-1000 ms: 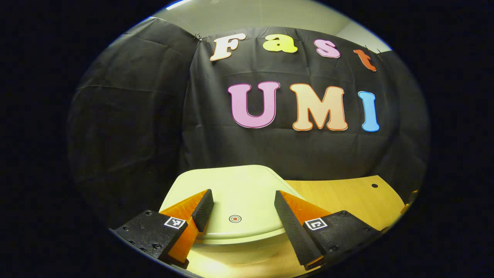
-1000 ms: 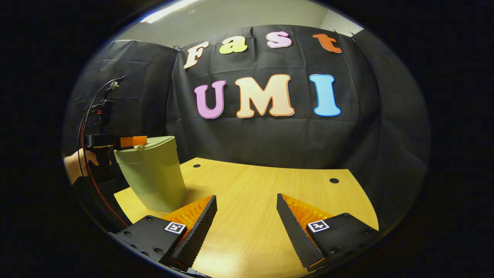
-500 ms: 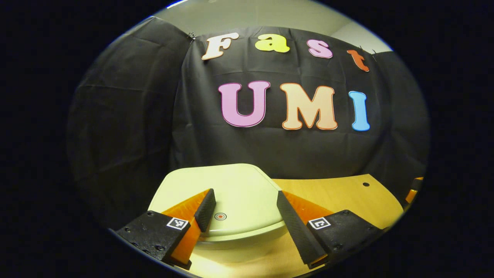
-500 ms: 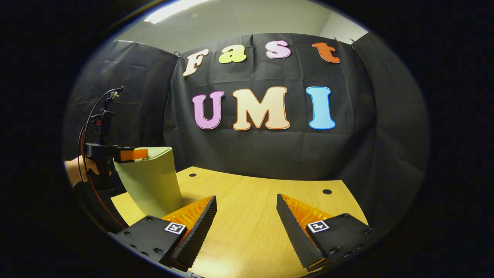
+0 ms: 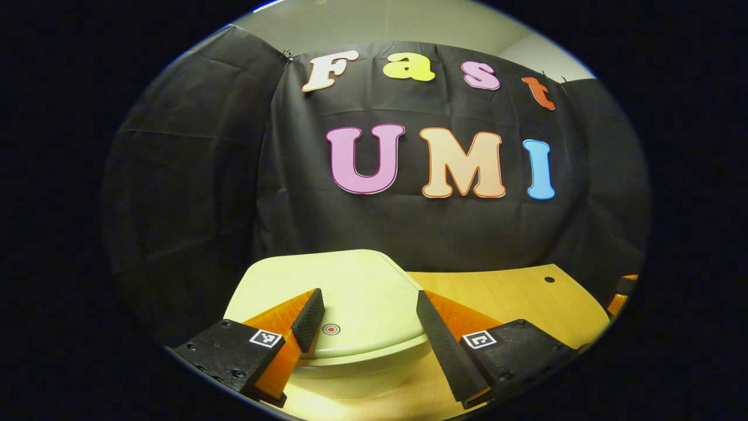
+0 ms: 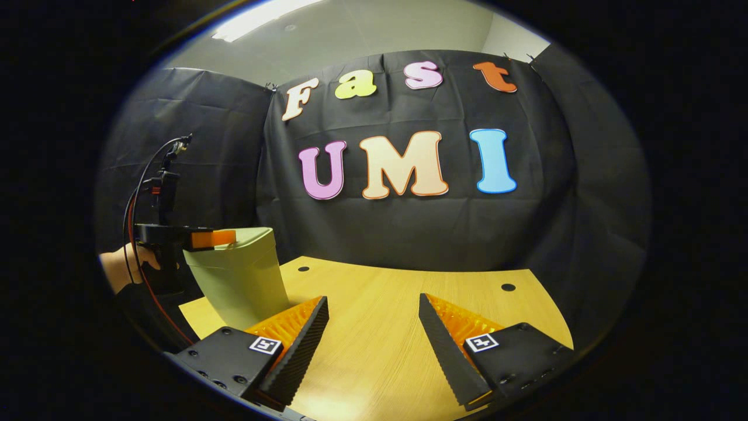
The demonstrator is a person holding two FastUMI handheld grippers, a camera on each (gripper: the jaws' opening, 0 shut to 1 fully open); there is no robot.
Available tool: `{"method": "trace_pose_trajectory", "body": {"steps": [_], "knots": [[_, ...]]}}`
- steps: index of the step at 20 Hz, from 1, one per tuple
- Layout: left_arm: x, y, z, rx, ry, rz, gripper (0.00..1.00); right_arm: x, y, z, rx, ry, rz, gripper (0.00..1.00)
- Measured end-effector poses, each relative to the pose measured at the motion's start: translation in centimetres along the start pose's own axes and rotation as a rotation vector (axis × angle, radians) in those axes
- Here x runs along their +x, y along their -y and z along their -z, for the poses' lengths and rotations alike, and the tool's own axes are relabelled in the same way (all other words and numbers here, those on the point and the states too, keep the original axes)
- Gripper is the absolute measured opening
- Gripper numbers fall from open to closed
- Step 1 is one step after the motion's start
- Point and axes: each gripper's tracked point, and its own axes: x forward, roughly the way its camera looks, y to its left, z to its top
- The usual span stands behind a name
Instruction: Press the lid of the desktop garbage bin to open it, pick up the crumpled paper on the desktop and throw it into the bin, then pick up the pop can on the desktop and drop it into the bin, and finally close the garbage bin lid.
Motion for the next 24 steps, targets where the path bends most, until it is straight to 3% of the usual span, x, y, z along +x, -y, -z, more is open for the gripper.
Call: {"method": "trace_pose_trajectory", "body": {"steps": [5,8,9,14,17,19,24], "knots": [[-1.5,2.9,-2.7,0.118,0.097,0.047,0.93,-1.0,1.3,-1.1,-0.002,0.034,0.037,0.98],[-3.0,7.8,-5.5,0.131,0.210,0.143,0.93,-1.6,2.2,-2.1,0.008,0.064,0.067,0.98],[-3.3,9.6,-6.0,0.120,0.231,0.179,0.98,-1.8,2.4,-2.5,0.008,0.076,0.076,0.98],[-5.6,17.5,-5.2,0.020,0.232,0.341,0.95,-3.4,4.0,-5.7,-0.005,0.172,0.135,0.98],[-6.4,21.3,-5.0,0.028,0.233,0.421,0.94,-4.6,5.1,-7.3,-0.010,0.224,0.171,0.98],[-6.4,22.7,-4.2,0.054,0.218,0.451,0.94,-5.3,5.8,-7.9,-0.001,0.247,0.189,0.98],[-6.8,24.5,-4.2,0.007,0.198,0.496,0.94,-6.1,7.1,-8.0,0.020,0.260,0.220,0.98]]}}
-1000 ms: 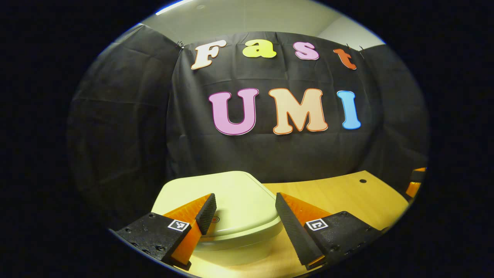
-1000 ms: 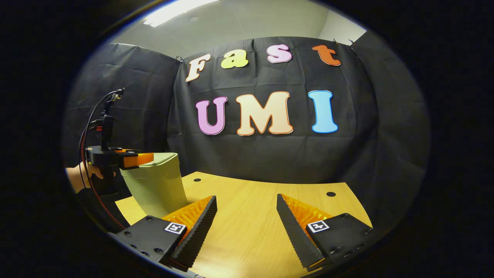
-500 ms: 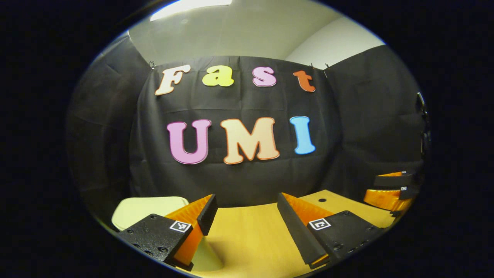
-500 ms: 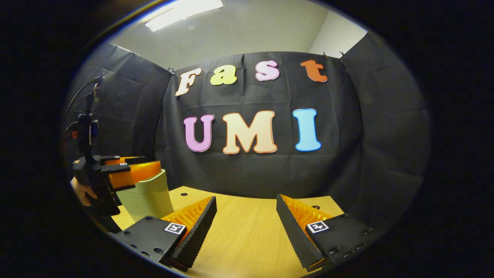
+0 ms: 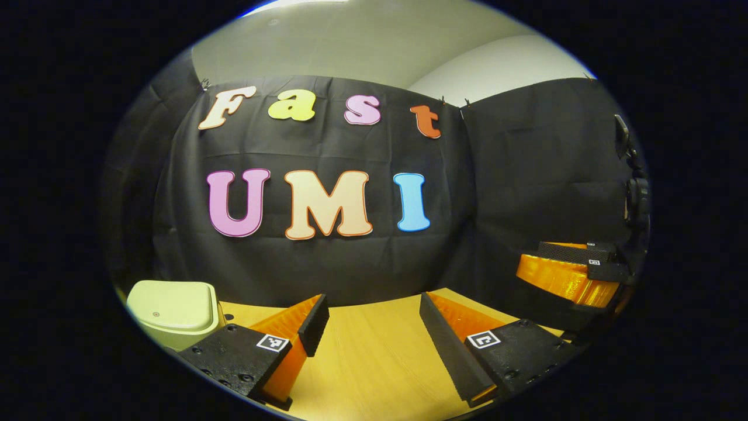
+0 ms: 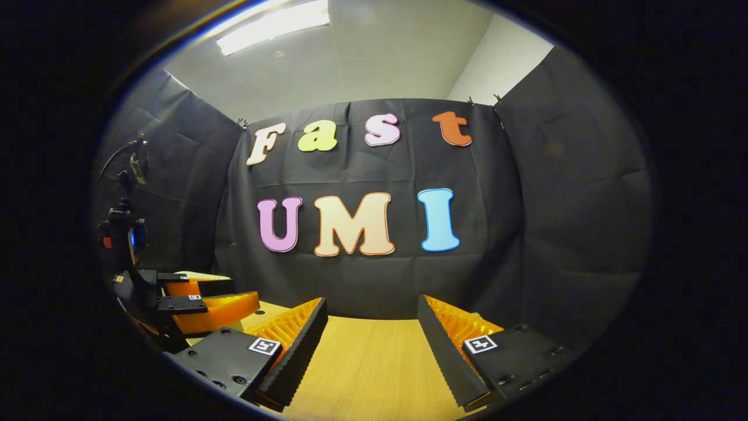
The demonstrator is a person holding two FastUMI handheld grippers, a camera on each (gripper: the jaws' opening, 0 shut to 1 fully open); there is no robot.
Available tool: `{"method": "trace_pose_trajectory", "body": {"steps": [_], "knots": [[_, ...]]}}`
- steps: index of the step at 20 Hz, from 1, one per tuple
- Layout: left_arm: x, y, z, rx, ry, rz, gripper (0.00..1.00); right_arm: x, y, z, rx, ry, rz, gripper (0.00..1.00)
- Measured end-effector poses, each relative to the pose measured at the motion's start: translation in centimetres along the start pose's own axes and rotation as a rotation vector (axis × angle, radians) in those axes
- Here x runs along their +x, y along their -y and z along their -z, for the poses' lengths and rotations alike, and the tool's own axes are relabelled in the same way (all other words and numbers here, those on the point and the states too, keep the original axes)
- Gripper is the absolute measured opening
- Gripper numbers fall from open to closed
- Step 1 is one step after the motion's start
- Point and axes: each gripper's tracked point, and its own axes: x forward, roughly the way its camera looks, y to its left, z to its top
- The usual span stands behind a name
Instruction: Press the lid of the desktop garbage bin to open it, pick up the crumpled paper on the desktop and throw it into the bin, then pick up the pop can on the desktop and drop it into the bin, and finally close the garbage bin lid.
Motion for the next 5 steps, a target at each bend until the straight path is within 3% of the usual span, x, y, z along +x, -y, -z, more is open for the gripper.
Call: {"method": "trace_pose_trajectory", "body": {"steps": [5], "knots": [[-0.10,-0.18,-0.90,0.004,0.019,0.004,0.94,-0.16,-0.03,-0.47,-0.003,0.008,0.000,0.98]]}}
